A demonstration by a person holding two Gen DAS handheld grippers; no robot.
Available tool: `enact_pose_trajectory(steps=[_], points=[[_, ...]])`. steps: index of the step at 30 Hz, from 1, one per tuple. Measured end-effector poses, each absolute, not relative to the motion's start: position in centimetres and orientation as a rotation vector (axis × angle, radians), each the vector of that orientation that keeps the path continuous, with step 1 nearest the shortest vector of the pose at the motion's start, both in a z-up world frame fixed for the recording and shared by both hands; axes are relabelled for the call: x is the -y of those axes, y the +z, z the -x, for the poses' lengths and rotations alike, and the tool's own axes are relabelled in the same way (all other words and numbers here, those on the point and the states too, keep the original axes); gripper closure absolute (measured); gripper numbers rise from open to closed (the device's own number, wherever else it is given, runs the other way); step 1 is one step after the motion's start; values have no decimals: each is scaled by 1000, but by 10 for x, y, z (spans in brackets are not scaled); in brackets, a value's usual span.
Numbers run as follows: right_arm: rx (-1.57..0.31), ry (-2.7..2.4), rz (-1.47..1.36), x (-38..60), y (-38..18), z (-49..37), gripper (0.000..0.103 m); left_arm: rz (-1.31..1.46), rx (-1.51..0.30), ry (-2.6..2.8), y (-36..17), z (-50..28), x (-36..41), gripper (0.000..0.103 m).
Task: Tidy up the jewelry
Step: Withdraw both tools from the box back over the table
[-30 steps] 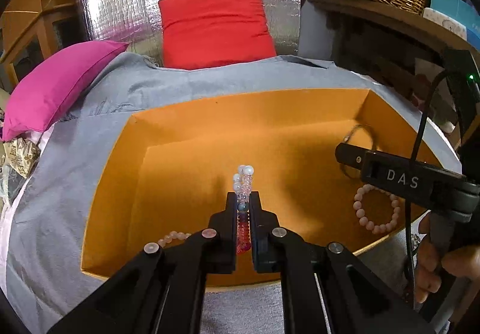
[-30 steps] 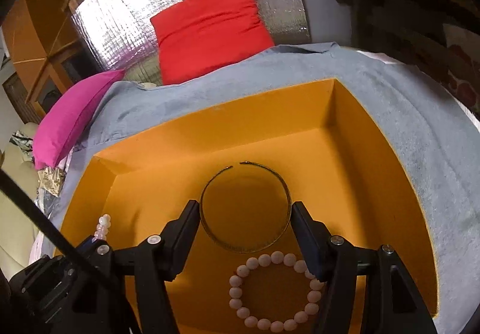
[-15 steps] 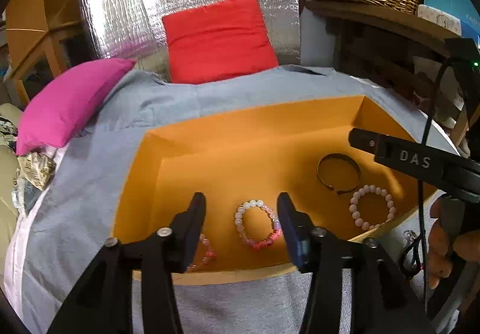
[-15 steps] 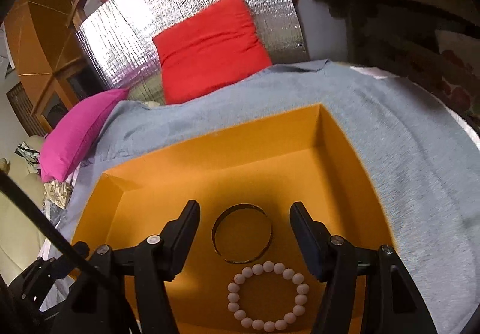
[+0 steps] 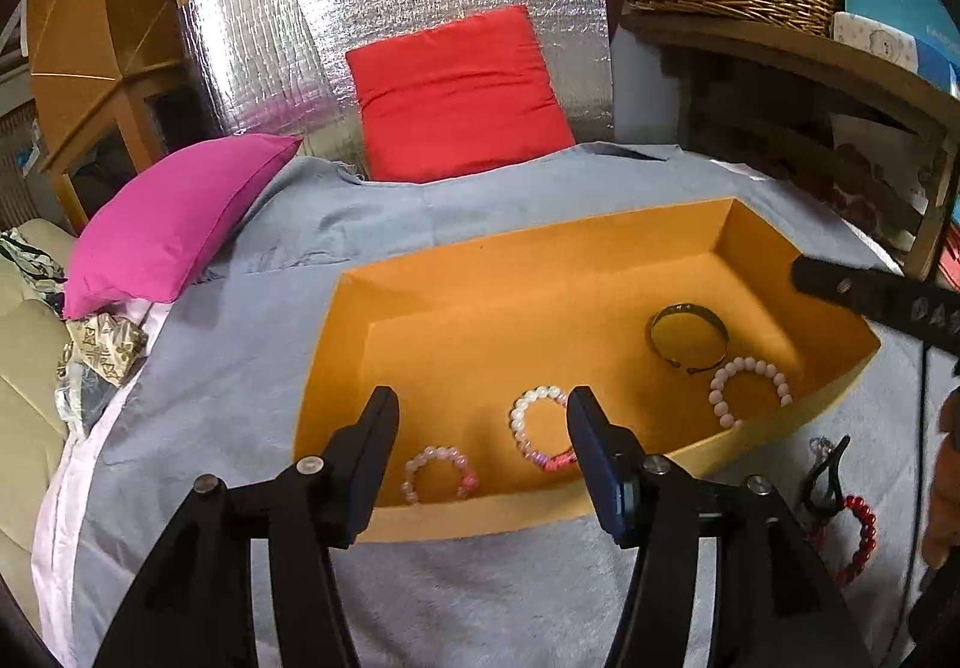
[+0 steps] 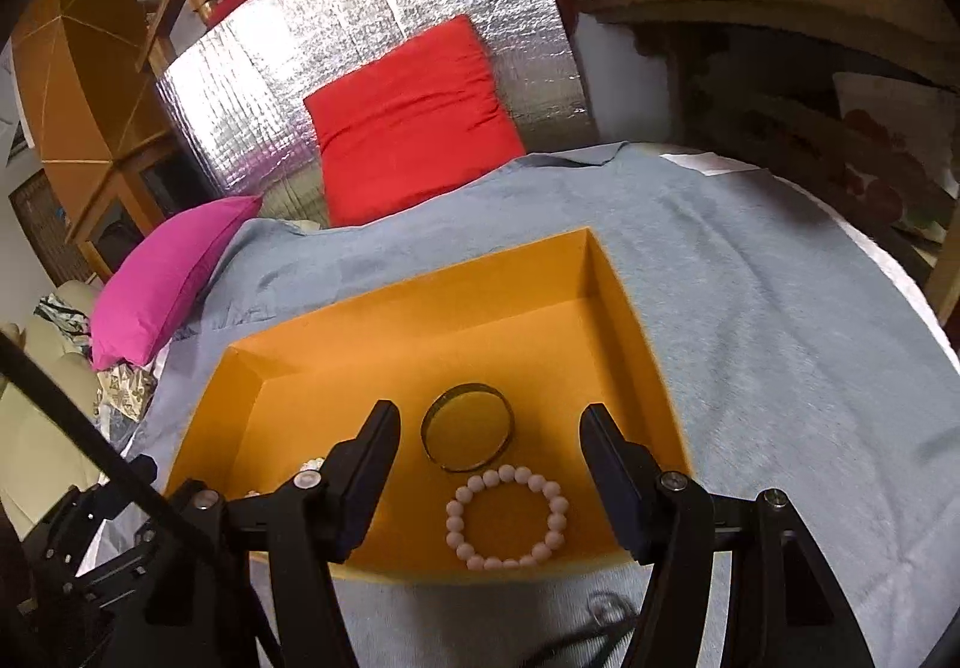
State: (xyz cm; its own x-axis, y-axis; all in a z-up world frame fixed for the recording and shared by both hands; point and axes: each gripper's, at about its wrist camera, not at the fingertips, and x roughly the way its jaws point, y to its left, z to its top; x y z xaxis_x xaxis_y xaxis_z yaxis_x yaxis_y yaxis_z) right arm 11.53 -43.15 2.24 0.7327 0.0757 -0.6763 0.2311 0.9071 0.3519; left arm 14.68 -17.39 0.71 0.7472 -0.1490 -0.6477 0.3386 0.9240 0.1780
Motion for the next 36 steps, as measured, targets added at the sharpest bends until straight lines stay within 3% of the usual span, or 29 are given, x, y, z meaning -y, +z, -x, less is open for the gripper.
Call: enact_pose_trajectory(steps=[18, 29, 36], points=[[-742, -135, -398, 431, 40, -22, 37, -338, -719, -236, -5, -102, 159, 43], [-748, -166, -530, 441, 32, 118, 37, -232, -771, -168, -25, 11, 117, 43], [-658, -120, -546, 434, 76, 179, 37, -298, -702, -182, 33, 80, 123, 43]])
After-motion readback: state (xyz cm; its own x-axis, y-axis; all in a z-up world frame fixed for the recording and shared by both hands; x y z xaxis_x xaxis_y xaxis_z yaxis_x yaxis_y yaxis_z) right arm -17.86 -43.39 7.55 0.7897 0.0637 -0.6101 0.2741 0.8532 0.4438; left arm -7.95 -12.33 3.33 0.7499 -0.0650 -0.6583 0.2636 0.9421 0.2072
